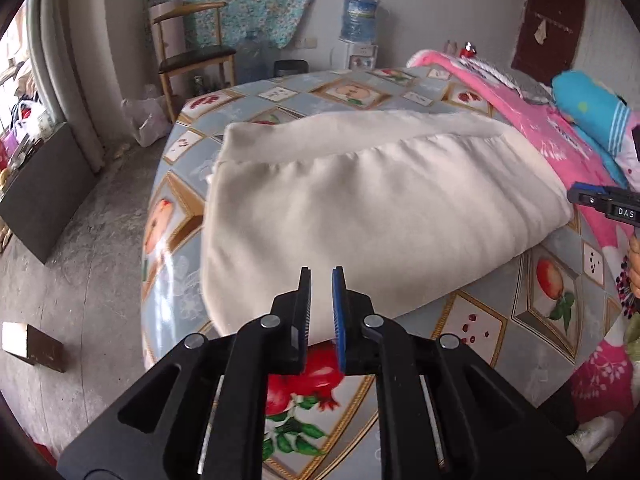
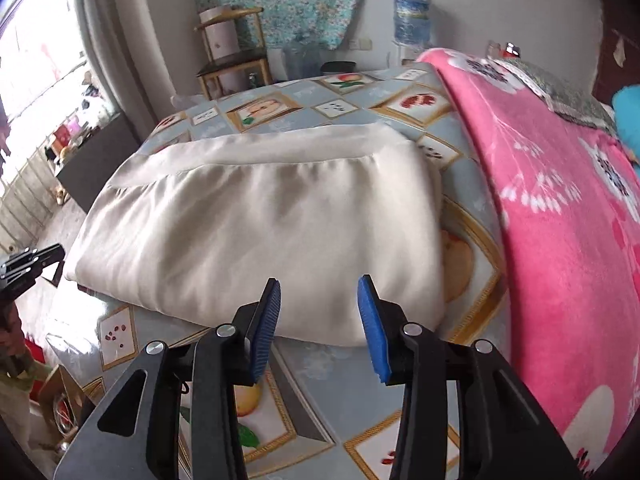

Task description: Fold large clothes

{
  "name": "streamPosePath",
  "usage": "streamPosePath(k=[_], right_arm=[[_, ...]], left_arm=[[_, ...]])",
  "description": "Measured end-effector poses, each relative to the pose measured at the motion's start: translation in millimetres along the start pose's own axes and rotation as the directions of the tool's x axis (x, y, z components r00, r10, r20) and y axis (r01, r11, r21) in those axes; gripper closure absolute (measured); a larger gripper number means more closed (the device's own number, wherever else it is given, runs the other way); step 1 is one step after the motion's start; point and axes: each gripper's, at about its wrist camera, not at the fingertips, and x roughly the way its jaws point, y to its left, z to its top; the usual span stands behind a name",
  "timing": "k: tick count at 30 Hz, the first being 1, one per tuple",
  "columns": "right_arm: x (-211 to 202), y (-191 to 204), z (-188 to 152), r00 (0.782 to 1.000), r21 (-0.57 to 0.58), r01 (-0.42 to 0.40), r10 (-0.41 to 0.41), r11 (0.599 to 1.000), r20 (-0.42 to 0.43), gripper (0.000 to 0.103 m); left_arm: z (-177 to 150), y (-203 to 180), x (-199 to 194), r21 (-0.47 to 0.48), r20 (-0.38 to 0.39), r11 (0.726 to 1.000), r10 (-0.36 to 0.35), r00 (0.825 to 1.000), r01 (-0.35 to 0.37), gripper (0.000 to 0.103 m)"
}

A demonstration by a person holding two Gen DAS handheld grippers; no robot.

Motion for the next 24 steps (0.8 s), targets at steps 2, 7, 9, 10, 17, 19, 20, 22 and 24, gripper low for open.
streamPosePath(k=[2,7,9,10,17,19,20,22,24], right_arm=[[27,11,-10,0.998,-0.061,0.035,-0.039,0.998,-0.057,0.064],[15,17,-7,0.997,-0.083,0.045,-0.05,0.996,-0.062,0.064],[3,30,2,0.999,-0.071,-0.038,0.036,0.997,-0.02,0.064],[-1,42,6,0.997,-0.082,-0.071,0.072,0.994,0.006,0.064],[46,97,-7,0.989,-0.196,-0.148,0.141,0.969,-0.05,0.071],[36,92,-4,0.985,-0.183,-0.171,0.162,0.968,-0.062,0.072],[28,91,0,0.984,-0.172,-0.178,0.17,0.969,-0.059,0.08],[13,95,10,0.98,-0.18,-0.197,0.197,0.964,-0.022,0.085],[10,104,22,0.979,-0.198,-0.198,0.204,0.96,0.014,0.085]], left_arm=[[-6,-11,24,0.042,-0.061,0.998,0.052,0.997,-0.049,0.092],[-10,1,10,-0.016,-0.043,1.0,0.018,0.999,-0.019,0.09],[-2,-8,-2,0.018,0.011,1.0,0.003,1.0,-0.003,0.09],[3,-16,-6,0.038,0.035,0.999,-0.025,0.999,0.024,0.09],[8,-60,43,0.081,-0.069,0.994,-0.07,0.995,0.075,0.09],[7,-51,38,0.044,-0.057,0.993,-0.11,0.992,0.113,0.09],[9,-49,35,0.043,-0.051,0.993,-0.108,0.993,0.111,0.09],[17,-51,23,0.061,-0.003,0.989,-0.134,0.991,0.134,0.09],[29,-57,22,0.066,0.022,0.983,-0.173,0.985,0.171,0.09]])
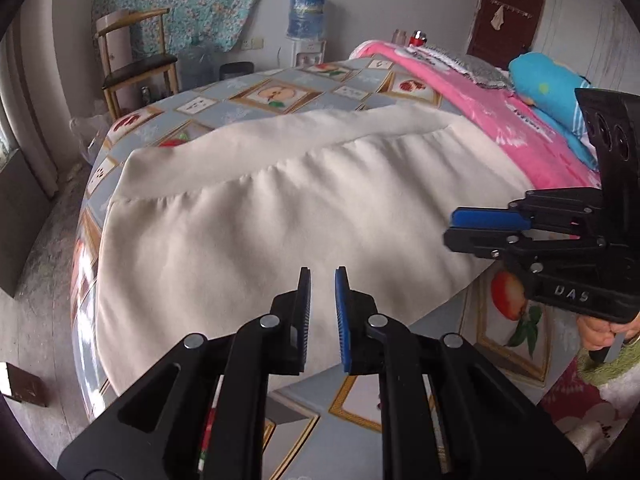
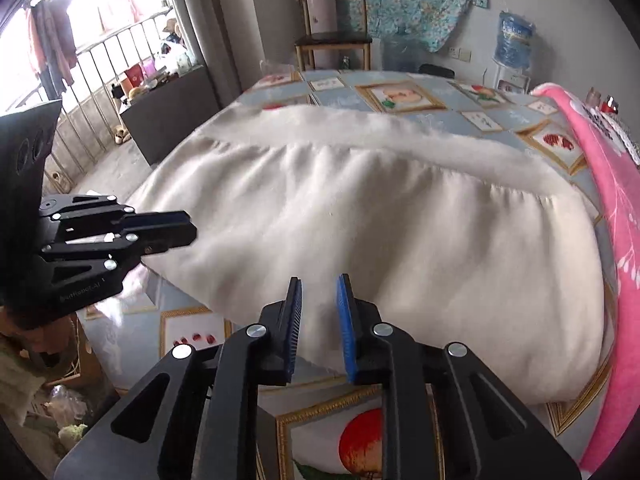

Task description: Fold large clothes

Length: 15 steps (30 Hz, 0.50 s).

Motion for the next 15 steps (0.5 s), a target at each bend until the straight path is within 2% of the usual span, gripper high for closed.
streamPosePath(k=[3,4,5,6,8,11,13,15], right_arm=[[27,2,10,1.0,0.003,0.002,-0.002,1.0,-0.019,0.086],[44,-1,7,0.998,0.003,0.019,-0.019,1.0,-0.063,0.086],[55,-5,3,0.997,0.011,0.015,-0.014,1.0,-0.08,0.088],[56,-7,3,0.997,0.006,0.002,-0.001,1.0,-0.079,0.088],[52,-11,9,0.996,0.029,-0.012,0.014,1.0,-0.091,0.089],[43,-19,30,1.0,0.055,-0.008,0.009,0.998,-0.025,0.089],[52,-26,43,1.0,0.071,0.003,-0.002,0.997,-0.012,0.089],[76,-34,47,0.998,0.08,0.028,-0.023,0.996,-0.06,0.089]], left_arm=[[14,-6,22,-0.025,-0.013,0.999,-0.046,0.999,0.046,0.09],[13,-7,34,-0.022,-0.041,0.999,-0.027,0.999,0.026,0.09],[11,-5,48,-0.014,-0.085,1.0,0.02,0.996,-0.021,0.09],[8,0,54,-0.021,-0.1,0.999,0.023,0.995,-0.026,0.09],[12,7,46,-0.051,-0.088,0.999,-0.005,0.996,0.001,0.09],[27,13,35,-0.067,-0.012,0.998,-0.012,1.0,0.011,0.09],[41,14,42,-0.083,-0.013,0.997,0.001,1.0,-0.003,0.09],[49,18,60,-0.104,-0.046,0.995,0.004,0.999,-0.009,0.09]])
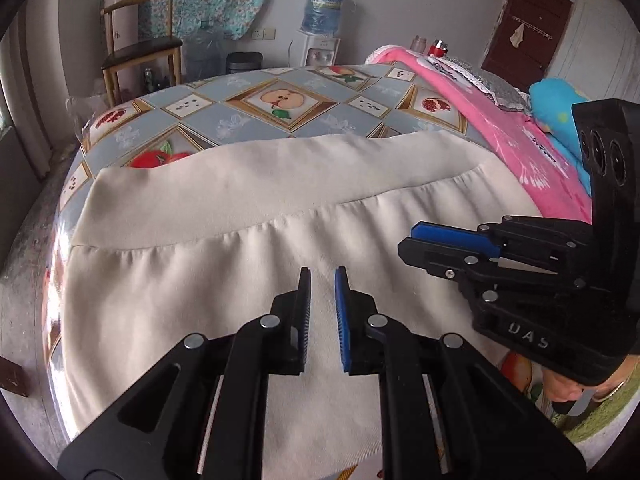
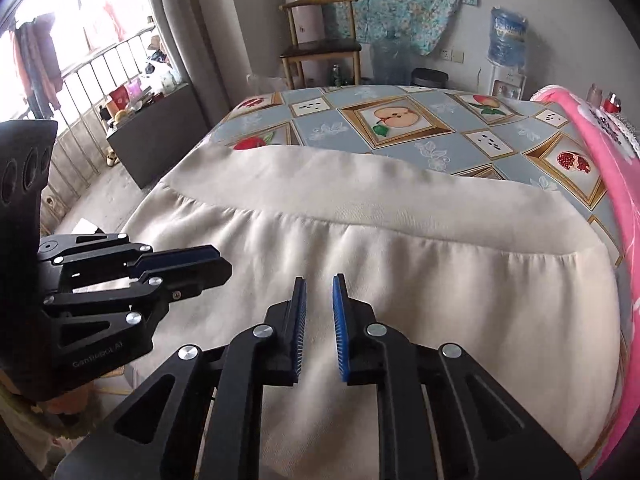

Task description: Fold large clothes

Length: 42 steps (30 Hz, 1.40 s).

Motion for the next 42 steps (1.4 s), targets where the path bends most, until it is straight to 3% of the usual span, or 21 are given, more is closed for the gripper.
streamPosePath(k=[1,2,5,8,11,13,15,19,21,22,26,30,34,37,42], right_arm=[[15,-3,-1,0.999,0.006,0.002,-0.002,1.0,-0.048,0.09],[13,-4,-1,1.0,0.0,-0.005,0.006,1.0,-0.026,0.091],[-4,-13,7,1.0,-0.007,0.017,-0.017,1.0,-0.013,0.092],[-18,-44,19,0.996,0.06,0.079,-0.082,0.995,0.04,0.092],[1,-92,21,0.985,0.161,0.171,-0.168,0.972,-0.032,0.092],[9,-113,14,0.997,0.224,0.08,-0.073,0.971,-0.041,0.091],[-2,-117,14,0.997,0.236,0.074,-0.066,0.969,-0.044,0.09],[-34,-138,2,0.984,0.269,0.165,-0.176,0.949,0.015,0.09],[-19,-163,-9,0.967,0.306,0.256,-0.246,0.917,-0.073,0.09],[-12,-171,-14,0.973,0.319,0.231,-0.22,0.919,-0.073,0.091],[-33,-164,-17,0.977,0.324,0.212,-0.205,0.922,-0.053,0.092],[-72,-143,-40,0.975,0.286,0.206,-0.221,0.936,0.021,0.088],[-59,-147,-78,0.971,0.281,0.235,-0.236,0.93,-0.03,0.081],[-72,-140,-75,0.965,0.293,0.259,-0.261,0.92,-0.032,0.081],[-94,-80,-76,0.987,0.212,0.129,-0.147,0.969,0.07,0.077]], left_arm=[[1,3,13,0.002,-0.034,0.999,0.043,0.999,-0.043,0.09],[0,8,23,-0.002,-0.069,0.998,0.062,0.996,-0.062,0.091],[3,24,12,-0.063,-0.046,0.998,0.013,0.999,-0.016,0.091],[8,45,-2,-0.091,0.008,0.994,0.063,0.998,-0.062,0.091],[9,79,7,-0.193,-0.041,0.978,0.071,0.997,-0.077,0.095],[7,97,14,-0.248,-0.057,0.968,0.018,0.998,-0.032,0.101],[7,103,7,-0.29,-0.044,0.957,-0.013,0.999,0.0,0.101],[0,102,-26,-0.22,0.027,0.972,0.092,0.995,-0.084,0.09],[-8,113,-17,-0.218,-0.046,0.962,0.157,0.987,-0.163,0.09],[-13,120,-12,-0.227,-0.065,0.961,0.145,0.987,-0.156,0.087],[-16,121,-30,-0.244,-0.032,0.957,0.152,0.988,-0.155,0.088],[-33,108,-69,-0.185,0.046,0.969,0.172,0.984,-0.161,0.087],[-63,111,-57,-0.155,-0.052,0.961,0.225,0.973,-0.23,0.086],[-72,117,-65,-0.194,-0.047,0.95,0.24,0.97,-0.244,0.087],[-81,83,-104,-0.154,0.065,0.971,0.194,0.979,-0.182,0.086]])
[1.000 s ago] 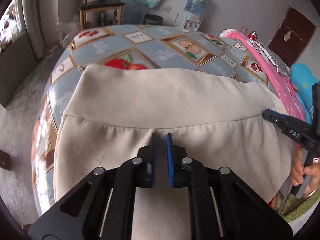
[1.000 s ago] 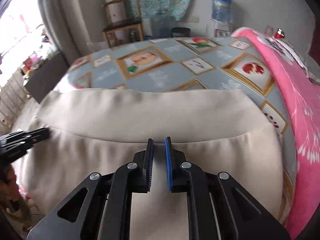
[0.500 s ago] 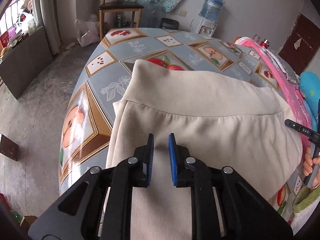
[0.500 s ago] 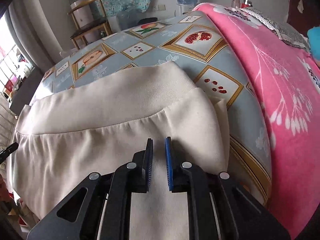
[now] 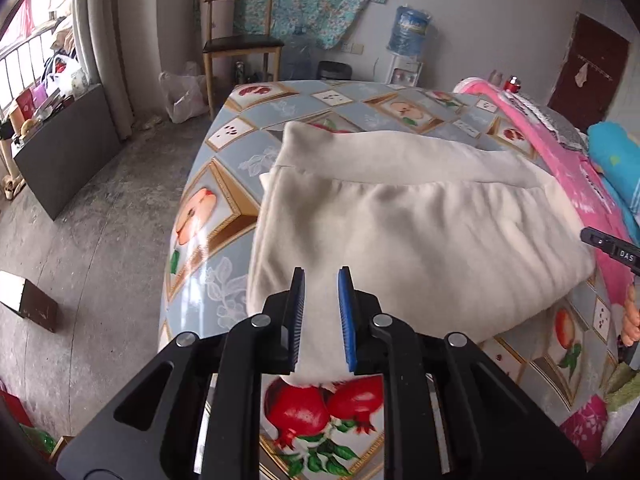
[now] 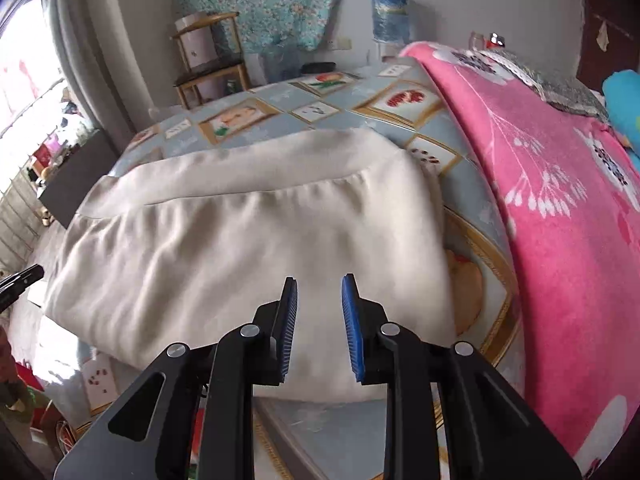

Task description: Fold large clothes

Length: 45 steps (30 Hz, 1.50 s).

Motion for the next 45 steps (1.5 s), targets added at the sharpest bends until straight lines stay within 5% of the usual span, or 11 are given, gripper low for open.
streamPosePath(k=[3,6,12,17,20,23,26,31,33,38,45], right_arm=[[30,30,-22,0.997,-0.062,0.019,-0.024,0.998,-0.073,0.076],[24,44,-24,0.994,-0.072,0.089,-0.093,0.993,-0.056,0.076],[-1,105,-22,0.994,-0.159,-0.105,0.108,0.982,0.013,0.076],[33,135,-42,0.995,-0.231,-0.089,0.078,0.969,-0.058,0.076],[11,124,-37,0.993,-0.197,-0.112,0.106,0.974,-0.041,0.076],[10,100,-39,0.999,-0.168,-0.045,0.042,0.985,-0.023,0.076],[21,69,-39,0.987,-0.048,-0.15,0.147,0.987,-0.07,0.073],[-11,31,-32,1.0,0.015,-0.002,0.002,1.0,0.031,0.071],[-1,2,-35,0.998,0.097,0.057,-0.056,0.994,-0.005,0.071],[-3,3,-38,0.998,0.067,0.064,-0.063,0.996,-0.015,0.068],[-68,35,-58,0.996,0.007,0.018,-0.019,1.0,0.087,0.027]], left_arm=[[-19,-18,21,0.046,-0.08,0.999,0.017,0.997,-0.013,0.086],[-22,-26,19,0.069,-0.057,0.996,0.065,0.996,-0.061,0.086],[-8,-61,-7,0.103,0.039,0.993,-0.067,0.997,0.062,0.087],[-21,-87,41,0.098,-0.087,0.992,-0.076,0.993,0.085,0.085],[-16,-83,27,0.057,-0.058,0.992,-0.106,0.993,0.11,0.086],[-16,-84,24,0.085,-0.039,0.991,-0.099,0.994,0.102,0.085],[-21,-76,38,0.057,-0.065,0.992,-0.112,0.992,0.116,0.086],[-22,-67,12,0.067,0.001,0.994,-0.084,0.996,0.083,0.073],[-25,-56,21,0.044,-0.032,0.998,-0.036,0.999,0.037,0.071],[-26,-47,19,-0.03,-0.027,0.998,-0.061,0.998,0.06,0.071],[-37,-69,-47,0.012,0.084,0.999,-0.05,0.995,0.049,0.034]])
